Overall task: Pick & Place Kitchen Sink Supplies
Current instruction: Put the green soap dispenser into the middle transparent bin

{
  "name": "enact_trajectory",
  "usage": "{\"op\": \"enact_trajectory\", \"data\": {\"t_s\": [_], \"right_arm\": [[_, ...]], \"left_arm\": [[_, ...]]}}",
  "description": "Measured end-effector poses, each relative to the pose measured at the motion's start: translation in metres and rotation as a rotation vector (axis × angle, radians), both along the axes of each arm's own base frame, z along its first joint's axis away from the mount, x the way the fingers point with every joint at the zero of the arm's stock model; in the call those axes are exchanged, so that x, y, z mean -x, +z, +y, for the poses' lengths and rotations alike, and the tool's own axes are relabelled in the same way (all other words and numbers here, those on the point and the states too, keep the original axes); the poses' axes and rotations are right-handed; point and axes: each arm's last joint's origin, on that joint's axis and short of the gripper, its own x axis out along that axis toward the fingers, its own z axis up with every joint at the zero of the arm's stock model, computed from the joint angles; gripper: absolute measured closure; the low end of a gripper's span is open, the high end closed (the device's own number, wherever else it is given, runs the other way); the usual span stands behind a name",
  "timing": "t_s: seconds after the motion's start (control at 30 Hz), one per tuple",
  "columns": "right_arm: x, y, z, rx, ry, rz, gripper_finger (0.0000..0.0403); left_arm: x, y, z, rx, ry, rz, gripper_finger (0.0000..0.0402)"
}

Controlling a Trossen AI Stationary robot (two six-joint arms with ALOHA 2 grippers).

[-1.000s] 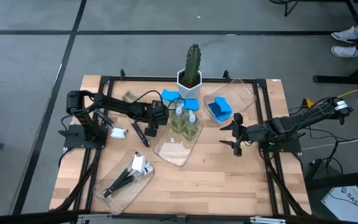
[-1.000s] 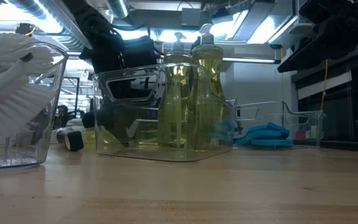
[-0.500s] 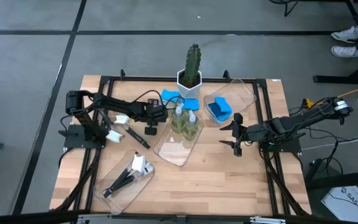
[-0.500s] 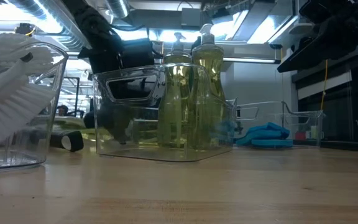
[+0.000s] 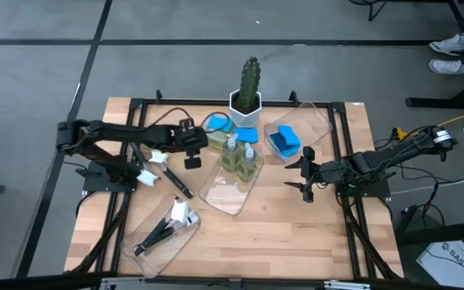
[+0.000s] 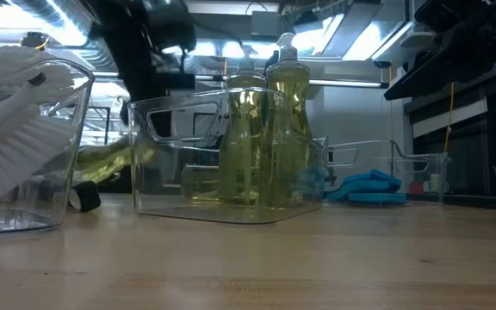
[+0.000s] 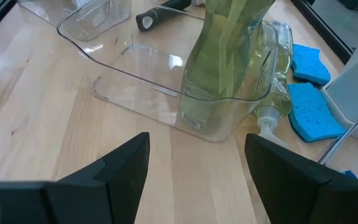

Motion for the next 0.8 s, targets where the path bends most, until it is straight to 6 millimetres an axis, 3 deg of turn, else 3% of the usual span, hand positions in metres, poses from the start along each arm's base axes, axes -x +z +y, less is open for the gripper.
{"op": "enact_trajectory", "data": {"t_s": [0.4,0.8], "right_arm": [[0.0,0.0,0.0,-0.002,0.0,-0.001,0.0141],[0.0,0.0,0.0,-0.003,-0.001,-0.001,0.0141]], "left_arm": [[0.021,0.071,-0.017,-0.027,0.002,-0.45,0.0301],[0.041,0.115,-0.049,-0.099,-0.07,-0.734,0.0301]]}}
